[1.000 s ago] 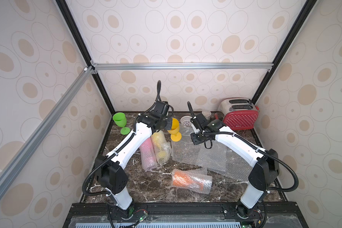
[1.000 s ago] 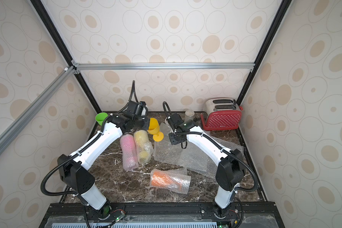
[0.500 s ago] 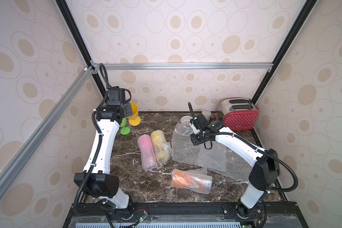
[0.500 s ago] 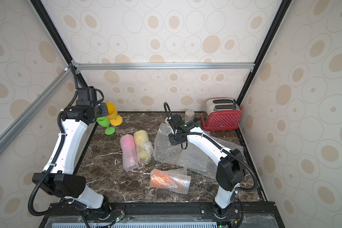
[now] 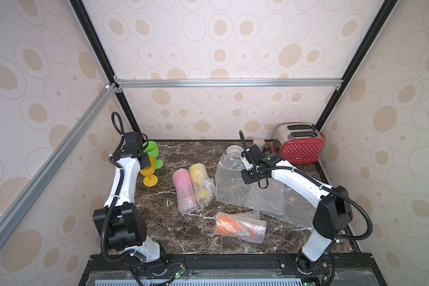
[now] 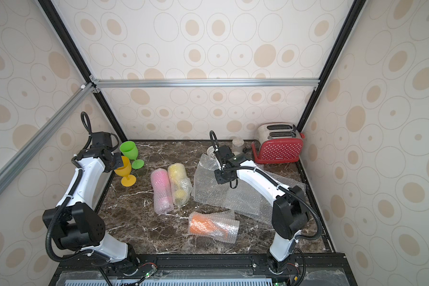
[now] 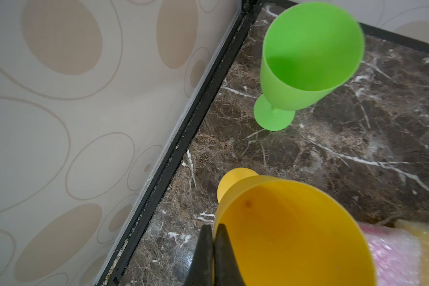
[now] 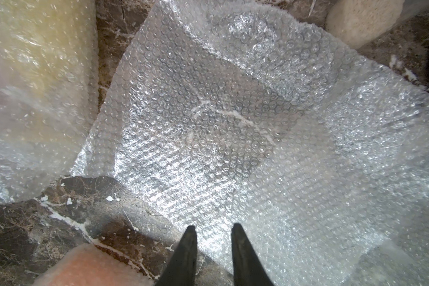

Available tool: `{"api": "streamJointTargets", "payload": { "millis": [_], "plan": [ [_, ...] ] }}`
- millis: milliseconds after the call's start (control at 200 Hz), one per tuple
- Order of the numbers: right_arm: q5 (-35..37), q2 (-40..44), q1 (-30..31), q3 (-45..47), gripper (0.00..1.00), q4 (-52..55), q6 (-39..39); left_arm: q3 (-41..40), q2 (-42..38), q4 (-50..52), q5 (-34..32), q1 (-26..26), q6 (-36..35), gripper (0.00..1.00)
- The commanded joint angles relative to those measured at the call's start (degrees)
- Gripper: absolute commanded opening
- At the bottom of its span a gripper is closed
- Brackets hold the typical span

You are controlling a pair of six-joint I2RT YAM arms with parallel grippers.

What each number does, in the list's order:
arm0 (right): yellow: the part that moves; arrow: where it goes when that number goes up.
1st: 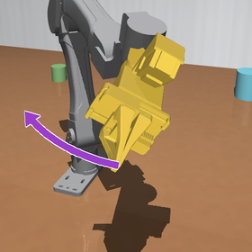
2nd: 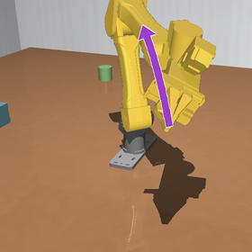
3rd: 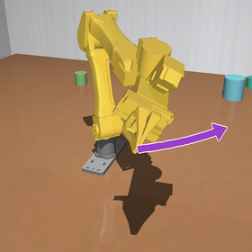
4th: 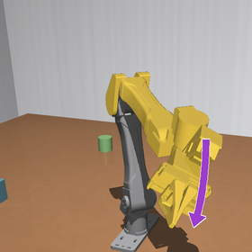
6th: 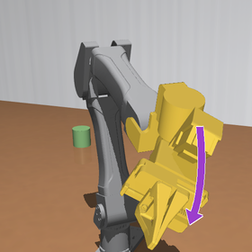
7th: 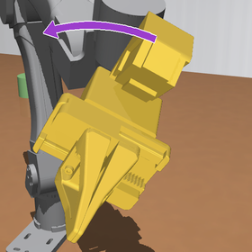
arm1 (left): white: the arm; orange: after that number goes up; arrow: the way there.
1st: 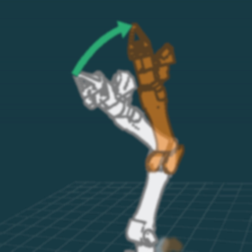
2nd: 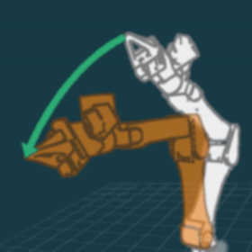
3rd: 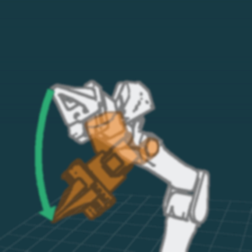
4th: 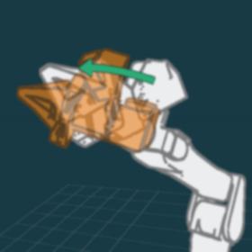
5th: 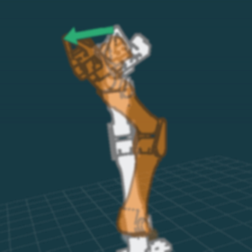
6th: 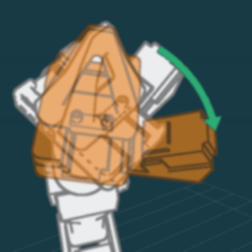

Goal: Unpack wine glasses from bubble wrap
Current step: Place the wine glass at the center of the board.

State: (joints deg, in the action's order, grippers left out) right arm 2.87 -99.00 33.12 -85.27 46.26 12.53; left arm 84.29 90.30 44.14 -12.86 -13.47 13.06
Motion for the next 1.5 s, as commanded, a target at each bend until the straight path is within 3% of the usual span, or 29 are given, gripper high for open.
{"api": "streamJointTargets", "payload": {
  "millis": [0, 450, 615, 945, 1336, 1496],
  "plan": [
    [-0.08, 2.06, -0.68, 1.18, 0.27, 0.56, -0.44, -1.10, 0.29, -7.00, 1.26, -2.07, 0.23, 0.01],
    [-0.25, 1.27, -1.04, 0.70, 0.27, 1.02, 0.21, -5.43, 4.73, -12.40, 4.25, -4.24, 0.63, 0.03],
    [-0.85, 0.83, -1.04, 0.22, 0.27, 1.20, 0.39, -4.38, 5.74, -11.39, 3.65, -4.37, 0.16, 0.13],
    [-0.37, 1.42, -1.04, 0.46, 0.27, 1.46, 0.65, -0.55, 6.07, -9.12, 3.28, -4.54, -0.72, 0.43],
    [0.04, 2.75, -1.04, 0.79, 0.27, 1.92, 1.48, 9.74, 3.13, -4.20, 6.36, -4.48, -0.54, 0.48],
    [-0.41, 3.67, -1.72, 1.20, 0.27, 4.05, 2.68, 12.65, 0.24, -0.97, 9.15, -1.14, -1.18, 0.49]
  ]
}}
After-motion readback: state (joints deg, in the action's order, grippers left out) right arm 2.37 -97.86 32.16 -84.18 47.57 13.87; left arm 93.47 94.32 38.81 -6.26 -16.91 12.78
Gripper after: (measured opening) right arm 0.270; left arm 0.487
